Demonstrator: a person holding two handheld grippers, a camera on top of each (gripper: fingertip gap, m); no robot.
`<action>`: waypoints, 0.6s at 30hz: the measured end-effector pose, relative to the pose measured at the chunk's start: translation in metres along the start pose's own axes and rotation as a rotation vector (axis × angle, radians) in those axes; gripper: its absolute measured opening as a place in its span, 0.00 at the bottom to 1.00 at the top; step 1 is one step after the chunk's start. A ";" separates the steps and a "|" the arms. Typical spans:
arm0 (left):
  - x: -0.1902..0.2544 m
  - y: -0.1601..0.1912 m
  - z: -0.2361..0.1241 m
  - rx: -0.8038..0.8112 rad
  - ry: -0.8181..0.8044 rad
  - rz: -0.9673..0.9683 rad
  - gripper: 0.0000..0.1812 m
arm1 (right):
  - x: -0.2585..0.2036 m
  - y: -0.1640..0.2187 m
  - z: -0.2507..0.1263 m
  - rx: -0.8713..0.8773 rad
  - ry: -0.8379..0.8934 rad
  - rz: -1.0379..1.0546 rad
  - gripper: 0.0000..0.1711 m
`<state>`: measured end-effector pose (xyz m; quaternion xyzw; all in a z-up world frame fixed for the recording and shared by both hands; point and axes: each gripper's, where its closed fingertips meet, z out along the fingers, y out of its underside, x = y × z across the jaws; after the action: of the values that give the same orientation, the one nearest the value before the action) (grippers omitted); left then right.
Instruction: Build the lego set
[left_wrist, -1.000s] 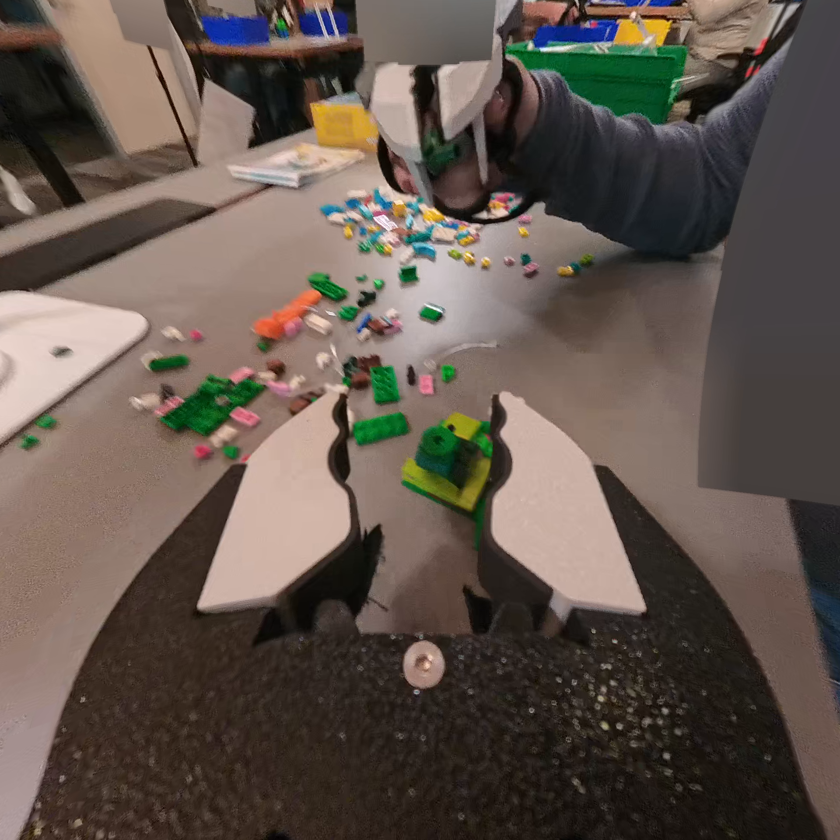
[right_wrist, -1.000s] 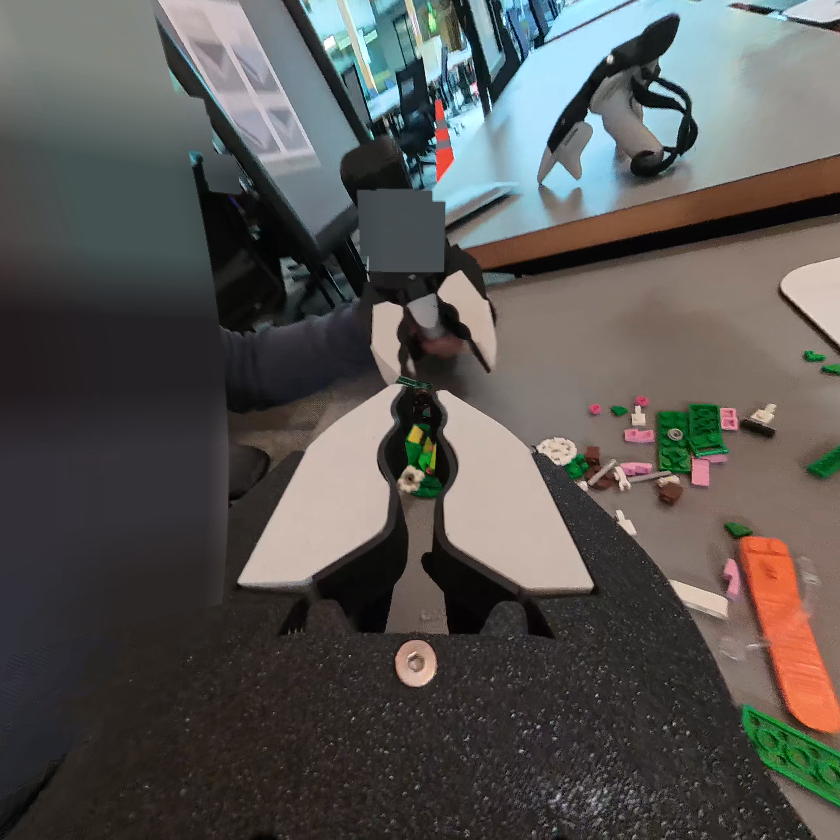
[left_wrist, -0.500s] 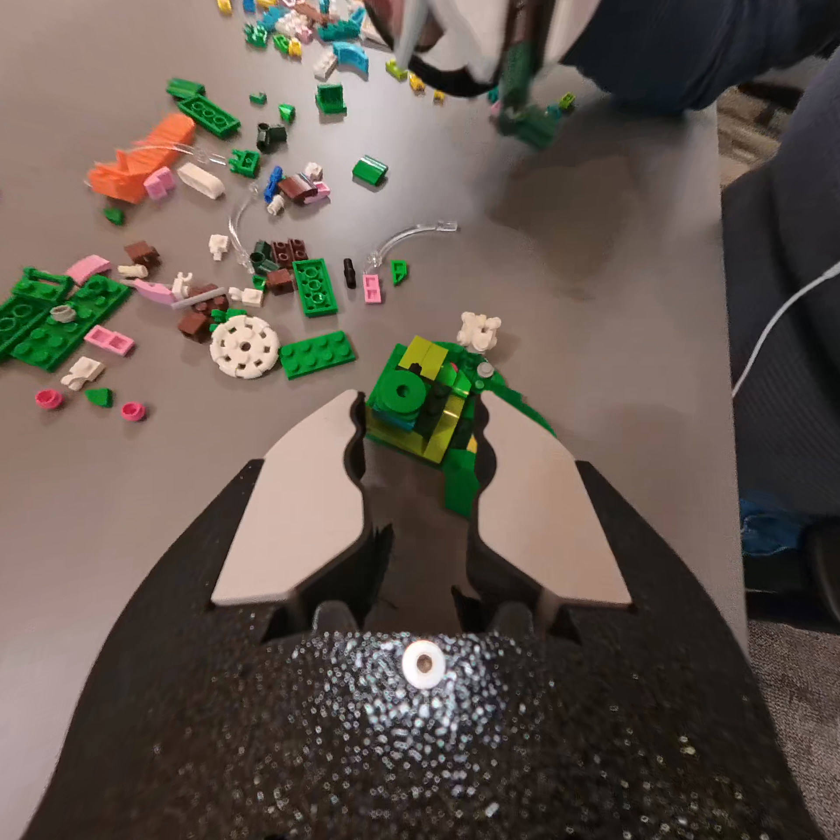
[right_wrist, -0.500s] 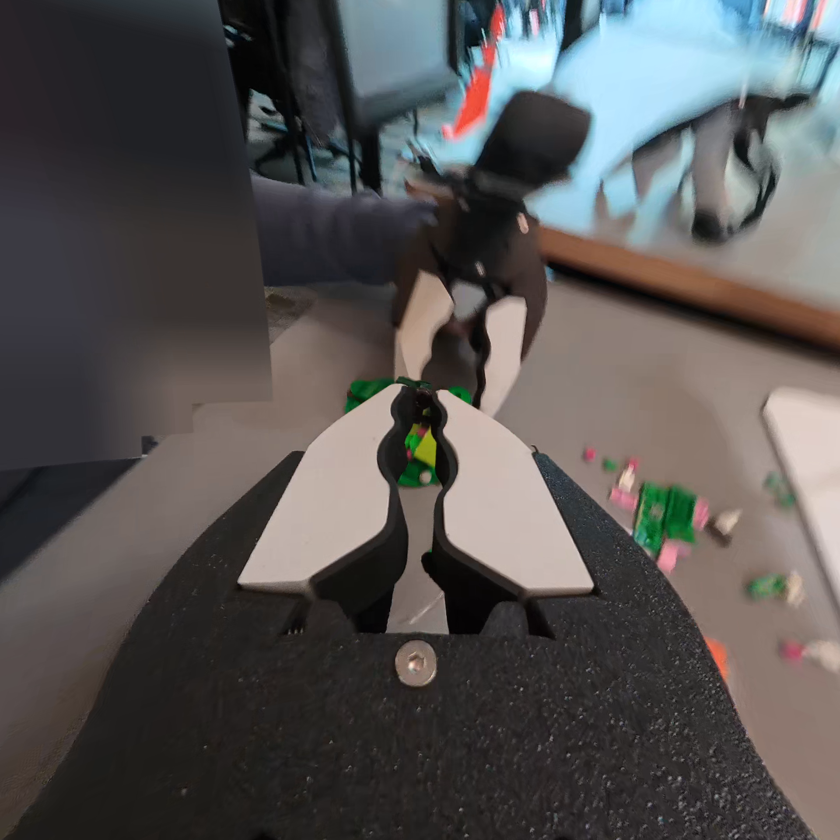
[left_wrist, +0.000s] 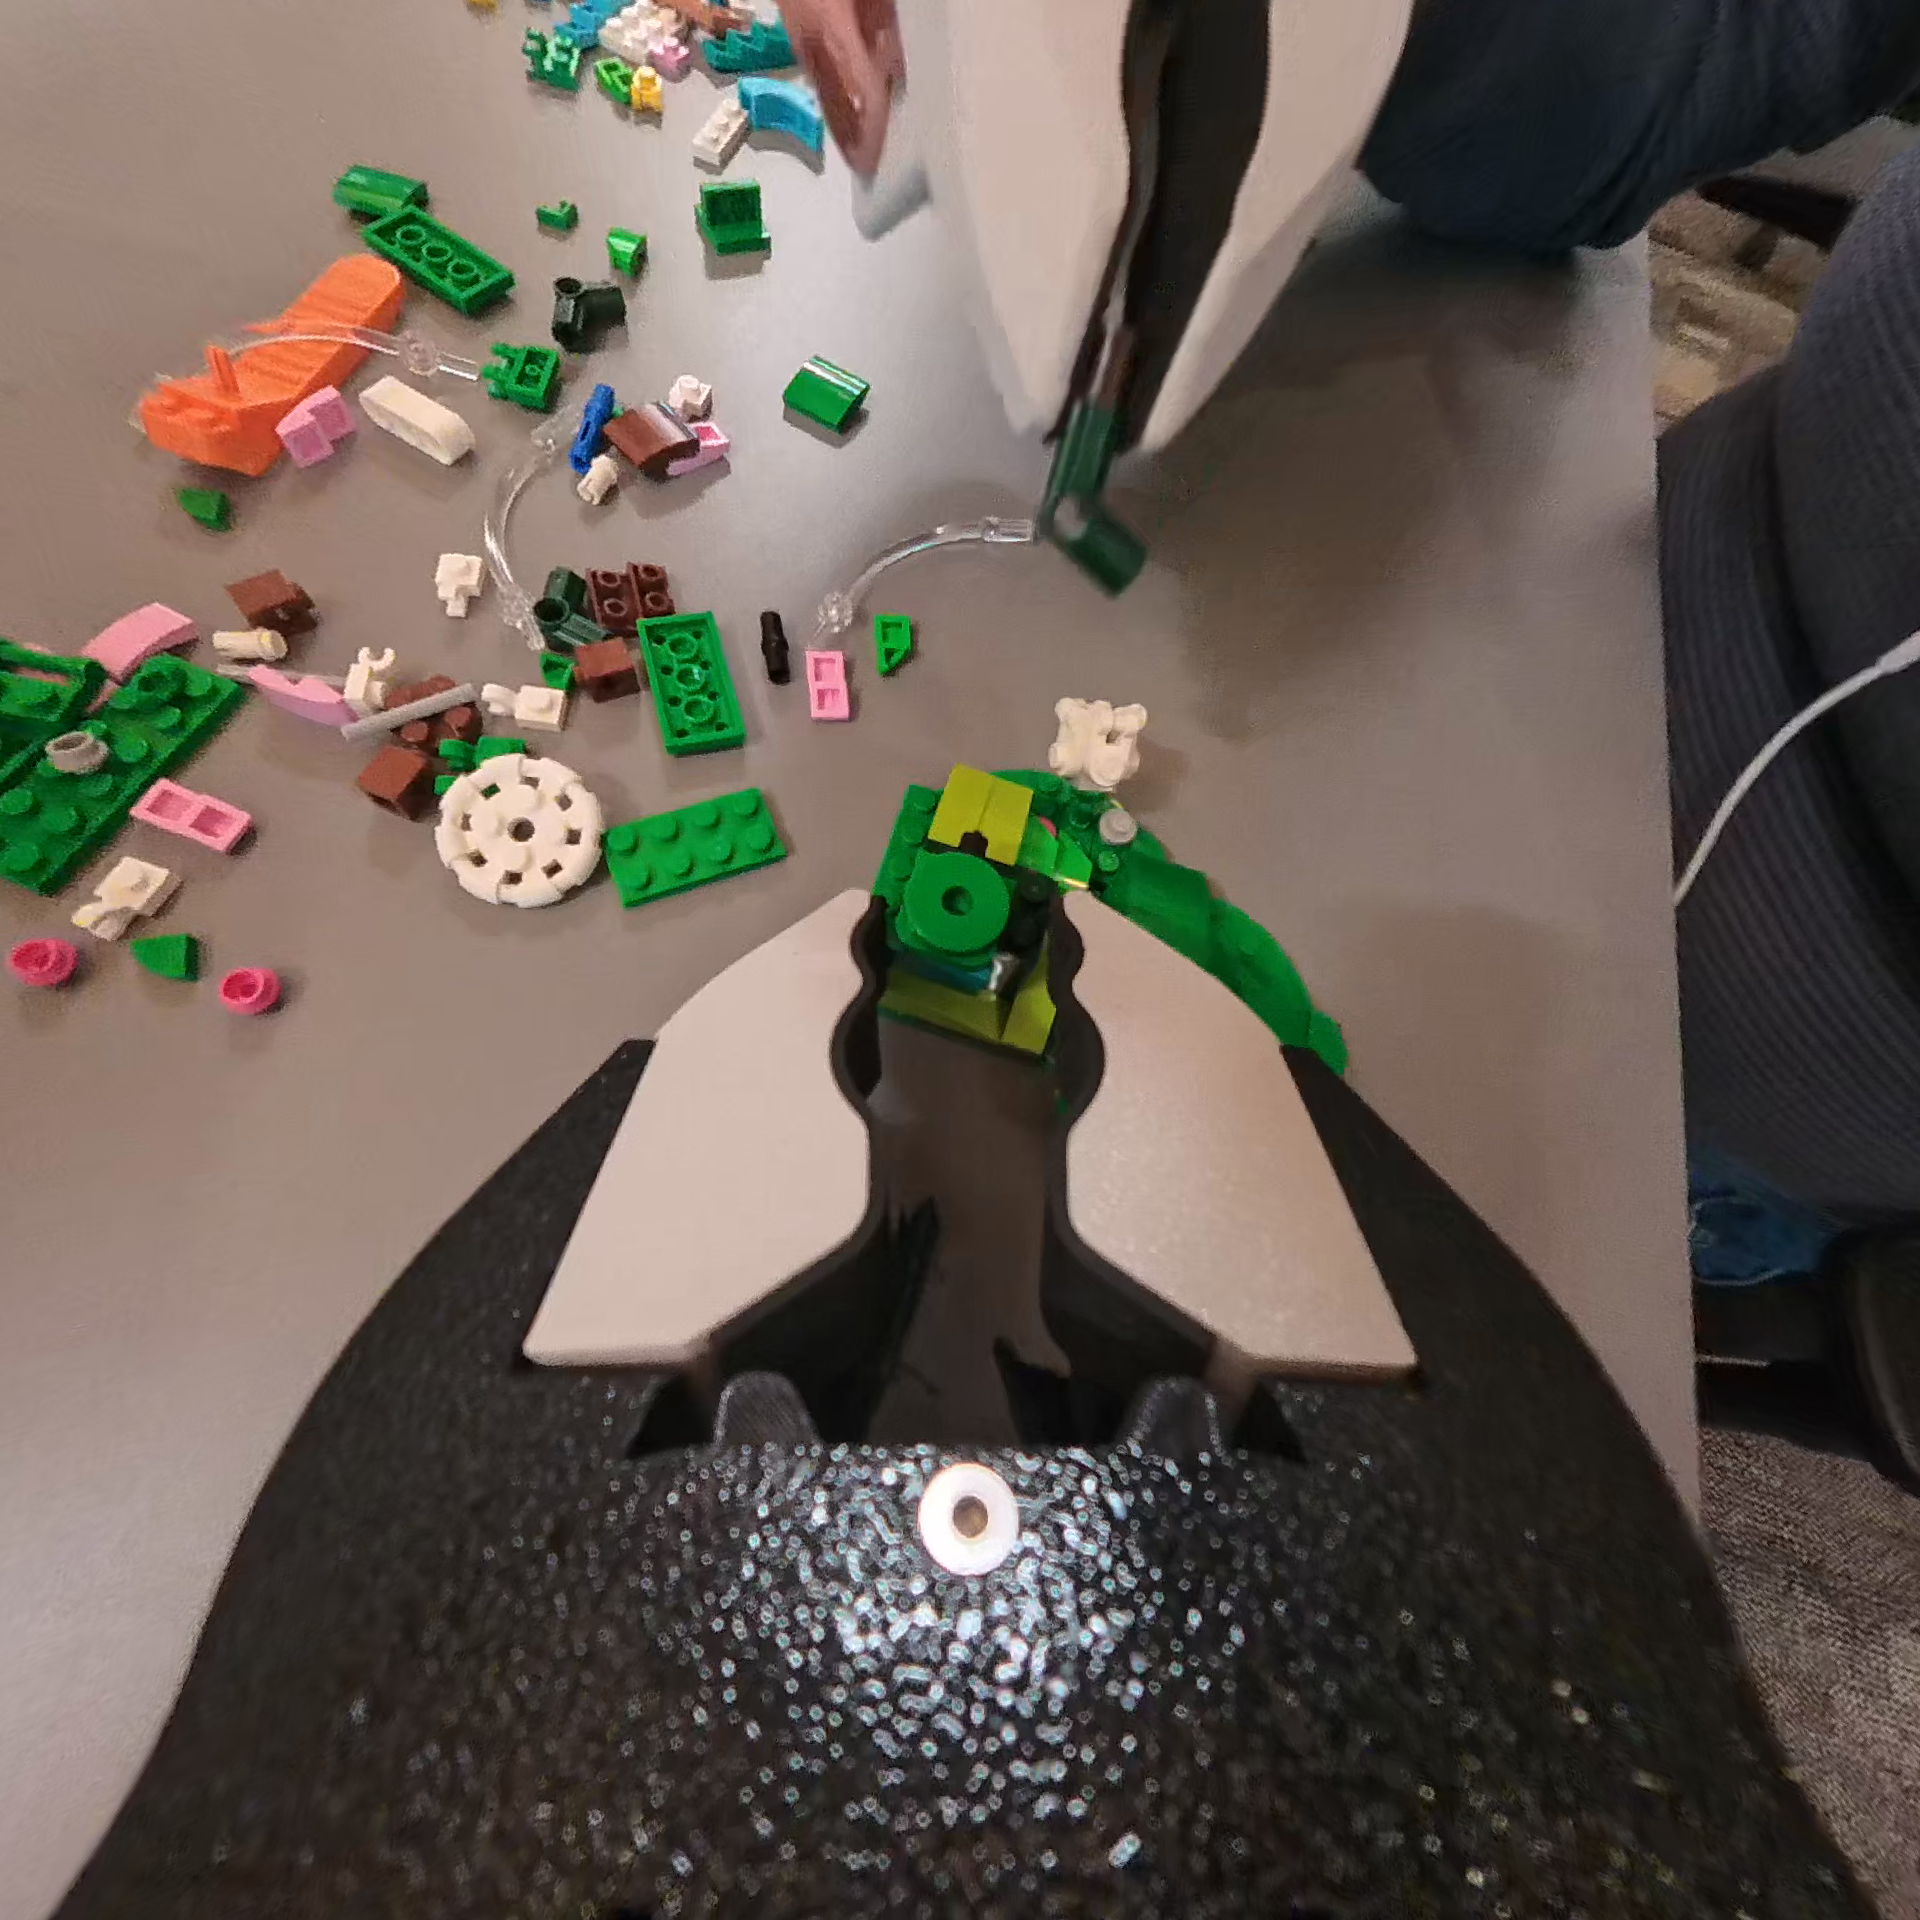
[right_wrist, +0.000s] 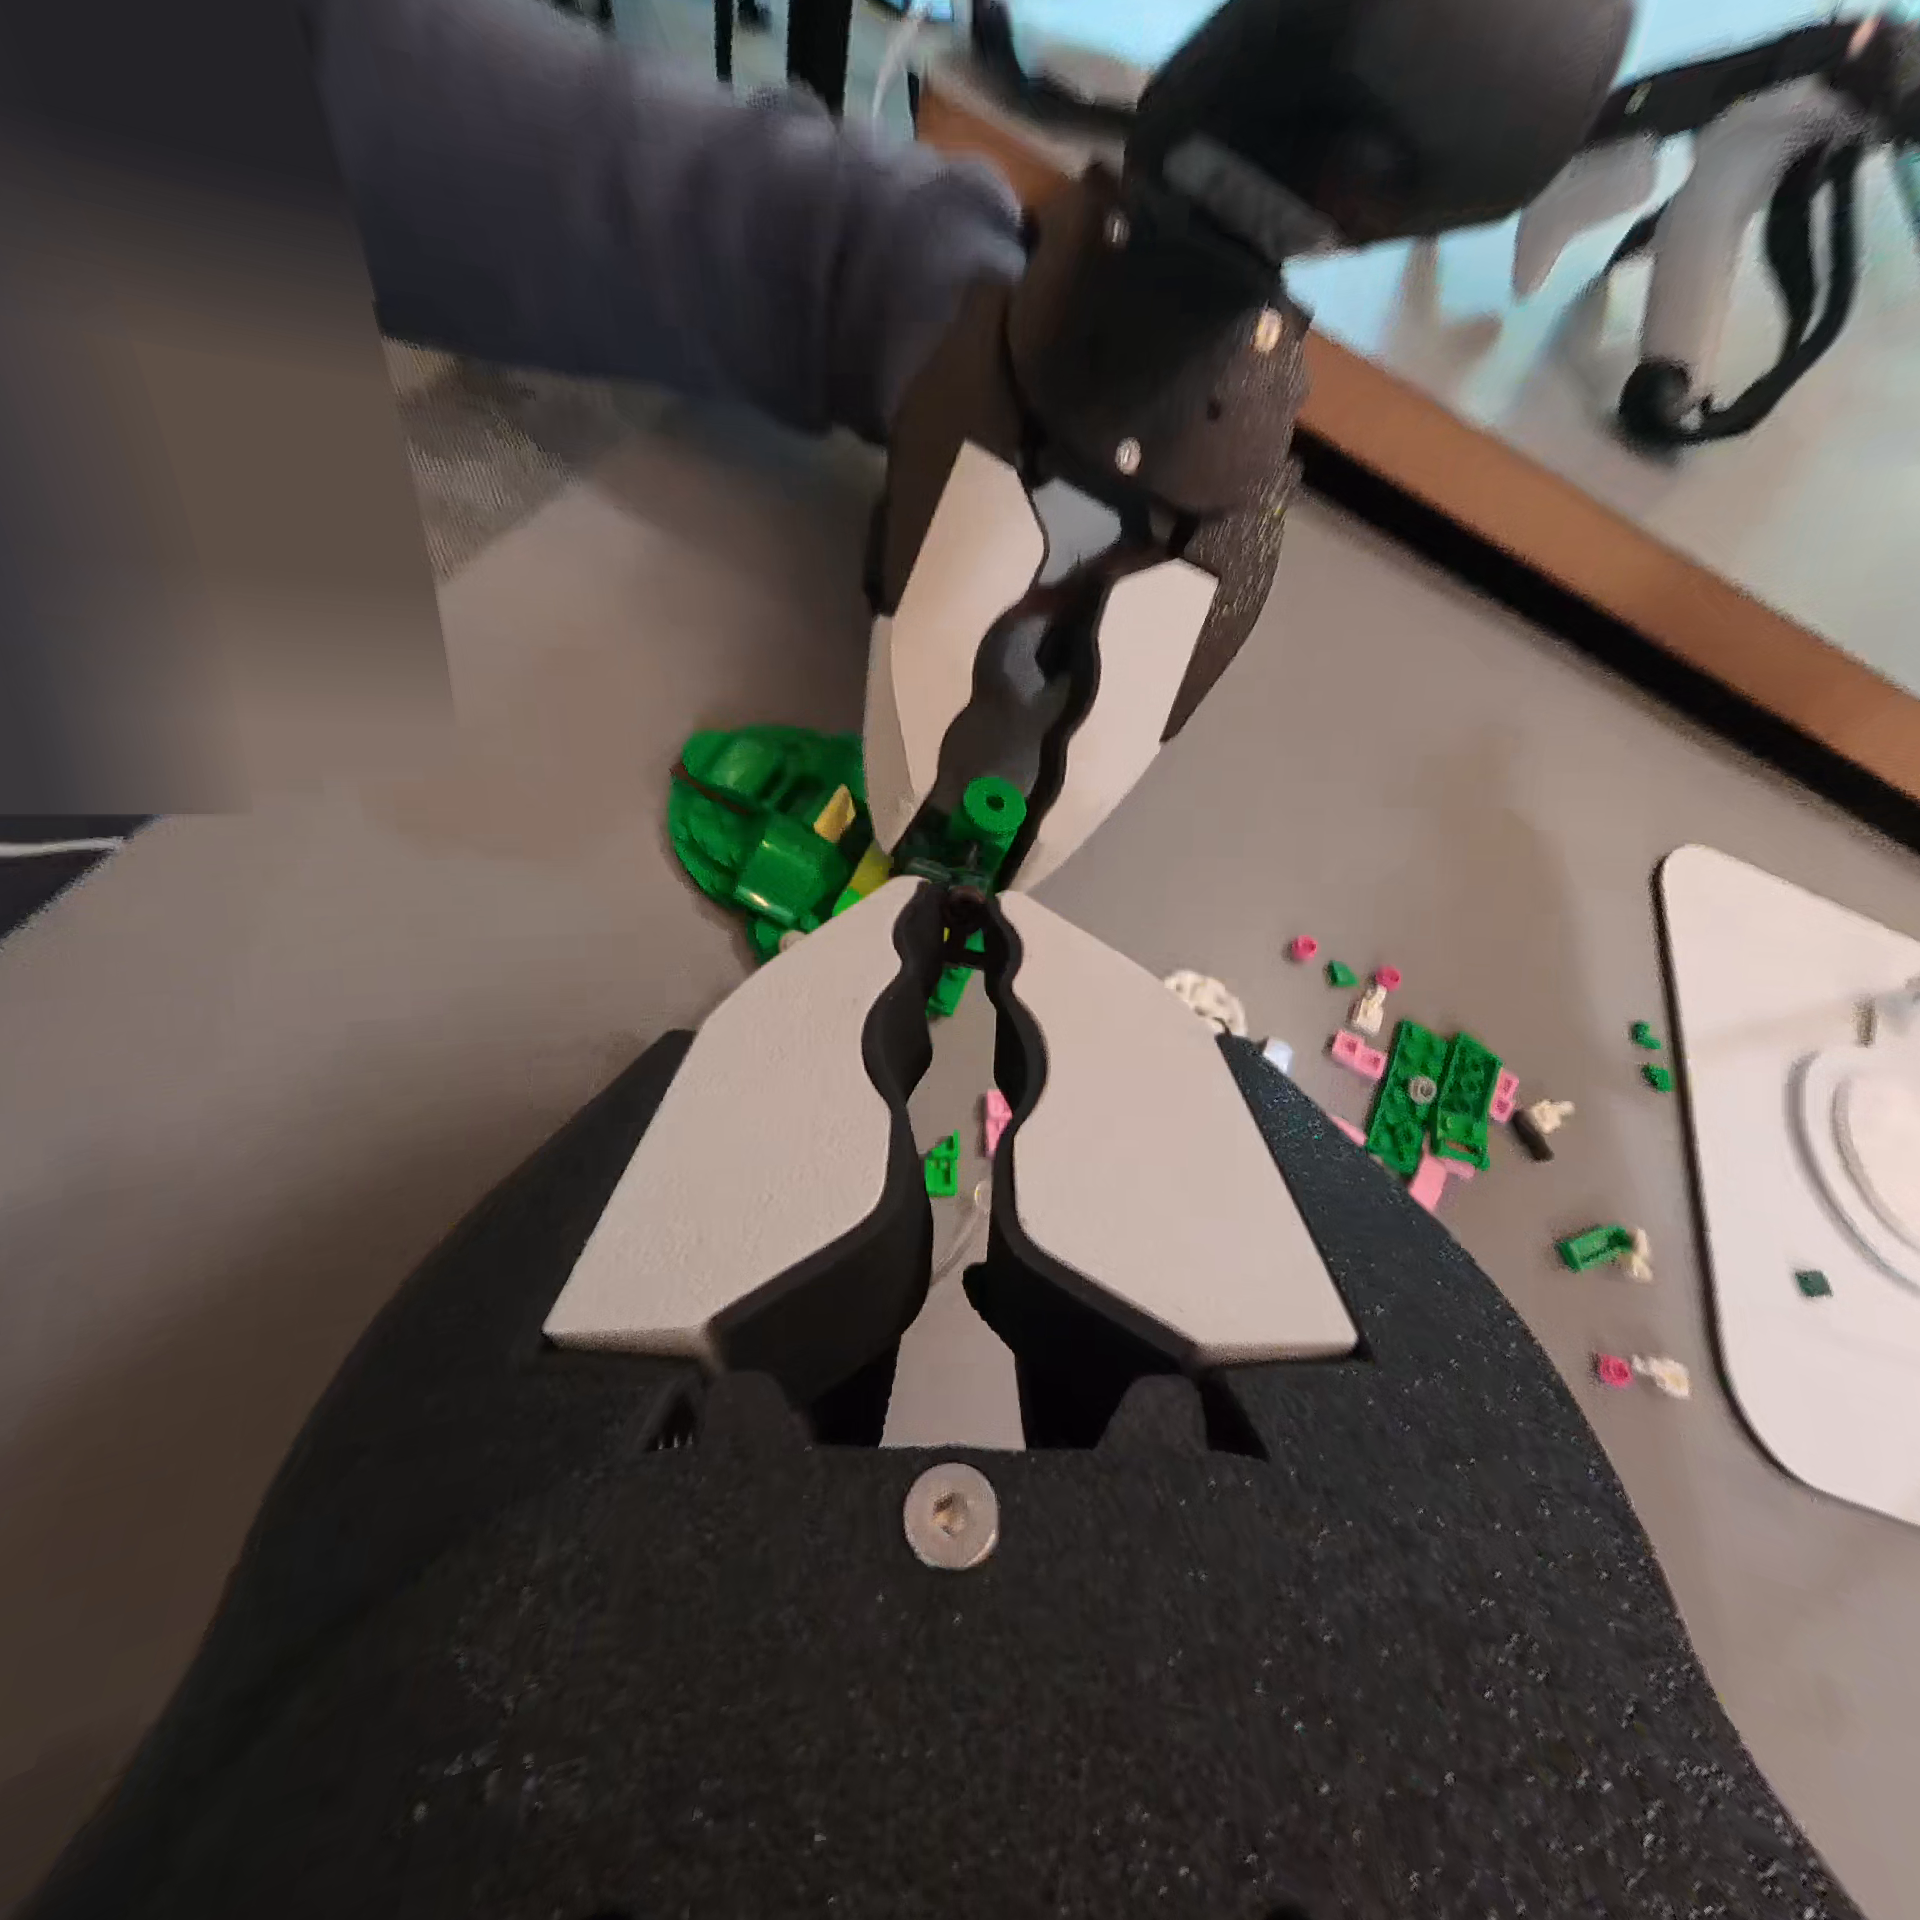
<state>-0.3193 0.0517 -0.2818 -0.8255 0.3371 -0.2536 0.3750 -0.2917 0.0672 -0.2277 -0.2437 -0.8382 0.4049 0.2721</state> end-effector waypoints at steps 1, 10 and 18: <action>0.000 -0.001 0.001 -0.005 -0.016 -0.004 0.16 | -0.002 0.004 0.003 -0.049 -0.002 -0.008 0.04; 0.012 -0.016 0.008 -0.068 -0.117 0.038 0.15 | -0.010 0.014 0.011 -0.242 0.000 -0.049 0.04; 0.019 -0.025 0.007 -0.146 -0.168 0.082 0.15 | -0.014 0.011 0.011 -0.278 0.001 -0.086 0.04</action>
<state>-0.2937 0.0529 -0.2633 -0.8543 0.3558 -0.1428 0.3509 -0.2864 0.0579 -0.2459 -0.2432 -0.8958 0.2725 0.2531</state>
